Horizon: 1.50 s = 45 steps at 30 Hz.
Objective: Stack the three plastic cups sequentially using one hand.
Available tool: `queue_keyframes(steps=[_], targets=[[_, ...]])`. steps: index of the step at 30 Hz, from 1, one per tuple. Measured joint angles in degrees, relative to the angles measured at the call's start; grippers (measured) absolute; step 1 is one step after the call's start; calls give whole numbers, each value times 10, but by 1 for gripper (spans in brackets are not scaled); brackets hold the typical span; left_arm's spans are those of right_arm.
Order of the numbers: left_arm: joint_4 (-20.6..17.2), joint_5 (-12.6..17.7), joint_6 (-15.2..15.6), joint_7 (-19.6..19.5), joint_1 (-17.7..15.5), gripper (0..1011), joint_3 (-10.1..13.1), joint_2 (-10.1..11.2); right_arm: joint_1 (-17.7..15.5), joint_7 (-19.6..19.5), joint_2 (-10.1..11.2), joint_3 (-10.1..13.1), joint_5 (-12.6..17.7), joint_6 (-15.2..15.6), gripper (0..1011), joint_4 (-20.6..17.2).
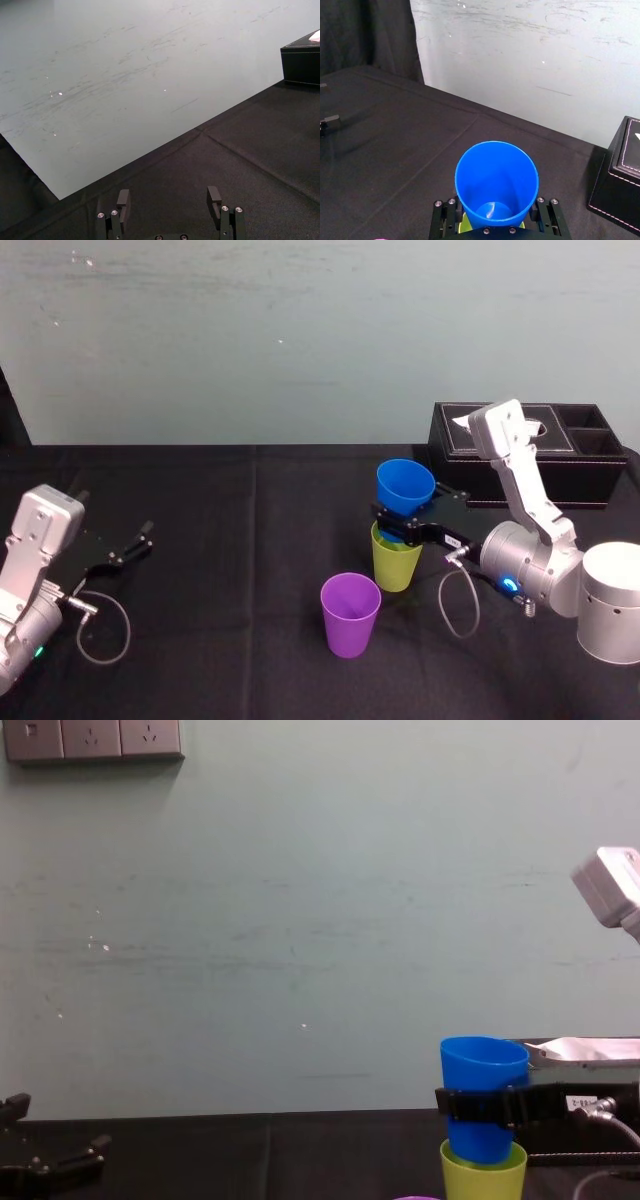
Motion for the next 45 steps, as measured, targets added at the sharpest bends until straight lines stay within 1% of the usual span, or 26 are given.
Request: queue_keyframes(steps=[20, 33, 35, 36, 39, 41, 44, 45], targets=[[0, 0, 0, 0, 0, 1000, 0, 0, 1, 4, -5, -1, -1, -13, 719, 22], [0, 0, 0, 0, 0, 1000, 0, 0, 1, 5, -4, -1, -1, -12, 719, 21], [0, 0, 0, 0, 0, 1000, 0, 0, 1, 5, -4, -1, -1, -12, 761, 20], [0, 0, 0, 0, 0, 1000, 0, 0, 1, 5, -4, -1, -1, -12, 761, 20], [0, 0, 0, 0, 0, 1000, 0, 0, 1, 5, -4, 0, 0, -11, 864, 20], [0, 0, 0, 0, 0, 1000, 0, 0, 1, 5, -4, 0, 0, -11, 915, 20], [0, 0, 0, 0, 0, 1000, 0, 0, 1, 5, -4, 0, 0, -11, 958, 20], [0, 0, 0, 0, 0, 1000, 0, 0, 1, 5, -3, 0, 0, -11, 986, 20]])
